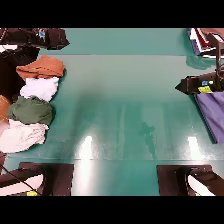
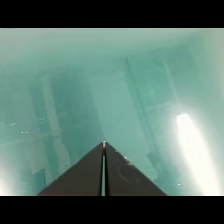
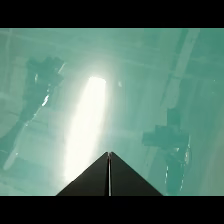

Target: Fold the shirts.

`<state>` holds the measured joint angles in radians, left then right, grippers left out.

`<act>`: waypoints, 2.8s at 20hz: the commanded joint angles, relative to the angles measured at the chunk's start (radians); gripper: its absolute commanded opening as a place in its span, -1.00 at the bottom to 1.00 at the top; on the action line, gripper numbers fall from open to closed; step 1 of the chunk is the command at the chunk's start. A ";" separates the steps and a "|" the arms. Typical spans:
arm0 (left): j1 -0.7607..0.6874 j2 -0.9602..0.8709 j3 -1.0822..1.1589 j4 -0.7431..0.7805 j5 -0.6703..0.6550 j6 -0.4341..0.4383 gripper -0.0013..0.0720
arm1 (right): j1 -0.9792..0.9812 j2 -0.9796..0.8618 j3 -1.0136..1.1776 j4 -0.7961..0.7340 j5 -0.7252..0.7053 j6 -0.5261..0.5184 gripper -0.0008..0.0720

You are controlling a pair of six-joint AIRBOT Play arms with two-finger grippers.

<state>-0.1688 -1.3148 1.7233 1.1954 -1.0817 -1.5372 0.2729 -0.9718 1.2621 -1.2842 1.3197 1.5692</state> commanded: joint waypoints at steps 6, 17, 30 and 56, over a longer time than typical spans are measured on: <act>-0.001 0.000 0.000 0.000 0.001 0.000 -0.88 | 0.005 0.001 0.001 0.001 -0.005 0.000 -0.94; -0.001 -0.011 -0.007 0.178 0.100 0.042 0.62 | 0.005 0.001 0.001 0.001 -0.012 0.001 -0.94; 0.303 -0.486 -0.074 0.454 0.293 -0.164 0.73 | 0.005 0.000 0.001 0.002 -0.030 0.001 -0.94; -0.109 0.176 0.324 0.361 -0.168 0.027 -0.89 | -0.026 0.001 0.394 0.000 -0.108 -0.034 -0.94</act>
<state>-0.1432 -1.2232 2.0422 1.5555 -1.1240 -1.5085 0.2489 -0.9710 1.5982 -1.2835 1.2148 1.5558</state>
